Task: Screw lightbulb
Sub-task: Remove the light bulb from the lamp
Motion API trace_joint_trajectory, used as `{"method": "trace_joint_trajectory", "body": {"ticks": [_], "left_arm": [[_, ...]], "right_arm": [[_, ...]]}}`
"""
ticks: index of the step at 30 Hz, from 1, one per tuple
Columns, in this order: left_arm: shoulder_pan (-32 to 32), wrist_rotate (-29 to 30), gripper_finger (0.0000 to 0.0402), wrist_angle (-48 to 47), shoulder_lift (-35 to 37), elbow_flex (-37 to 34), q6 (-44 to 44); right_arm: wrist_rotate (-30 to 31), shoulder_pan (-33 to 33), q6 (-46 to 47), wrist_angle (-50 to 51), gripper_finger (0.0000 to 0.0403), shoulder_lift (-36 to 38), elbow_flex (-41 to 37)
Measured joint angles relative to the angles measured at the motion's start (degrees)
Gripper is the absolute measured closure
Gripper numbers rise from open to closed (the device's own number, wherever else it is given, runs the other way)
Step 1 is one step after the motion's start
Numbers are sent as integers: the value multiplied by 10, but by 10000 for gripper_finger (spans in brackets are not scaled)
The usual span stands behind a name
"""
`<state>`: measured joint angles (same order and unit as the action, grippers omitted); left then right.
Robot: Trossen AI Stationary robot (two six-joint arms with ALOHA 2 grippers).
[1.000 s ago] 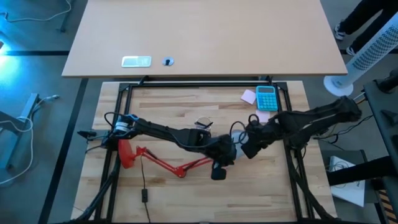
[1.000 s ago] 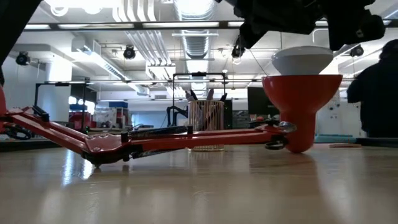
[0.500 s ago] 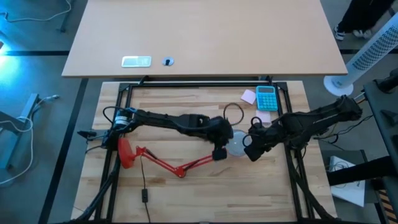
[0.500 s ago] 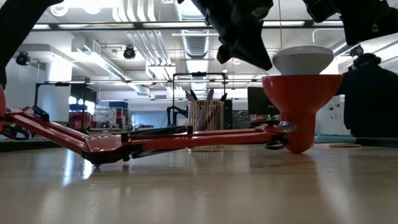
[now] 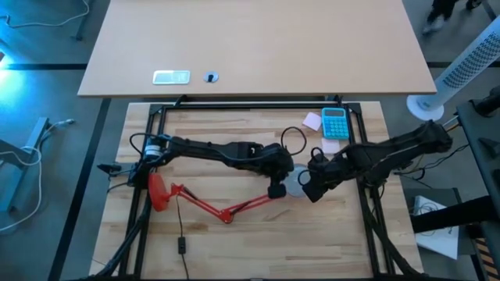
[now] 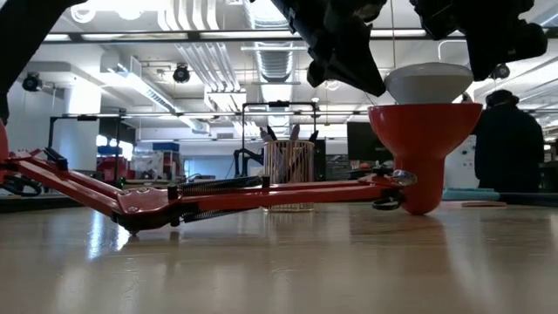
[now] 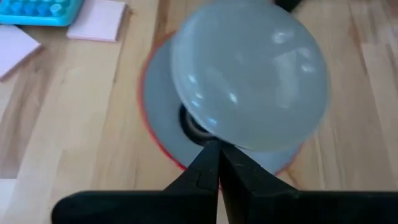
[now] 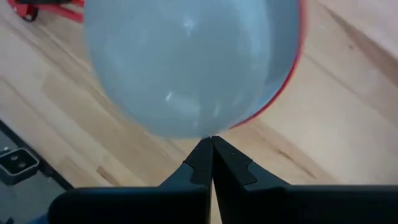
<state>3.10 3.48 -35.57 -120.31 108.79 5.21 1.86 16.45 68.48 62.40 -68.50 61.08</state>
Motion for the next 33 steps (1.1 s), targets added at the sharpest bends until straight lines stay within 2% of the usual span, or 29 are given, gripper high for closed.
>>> {"method": "trace_joint_trajectory", "body": {"ticks": [5,11,16,25,29,33], "left_arm": [[19,-10,401,-5,-1,-1,-1],[38,-26,401,2,-3,-2,5],[33,-28,401,-60,6,-1,9],[3,-25,401,-75,28,-1,-2],[4,-25,401,-78,28,-1,-16],[4,-25,401,-87,29,-1,-21]], "right_arm": [[5,-41,-47,14,403,6,5],[39,-79,-106,-1,403,6,21],[31,-79,-113,12,403,13,39],[27,-16,-69,43,403,30,42],[30,39,-92,43,403,31,41],[76,115,-106,43,401,37,33]]}}
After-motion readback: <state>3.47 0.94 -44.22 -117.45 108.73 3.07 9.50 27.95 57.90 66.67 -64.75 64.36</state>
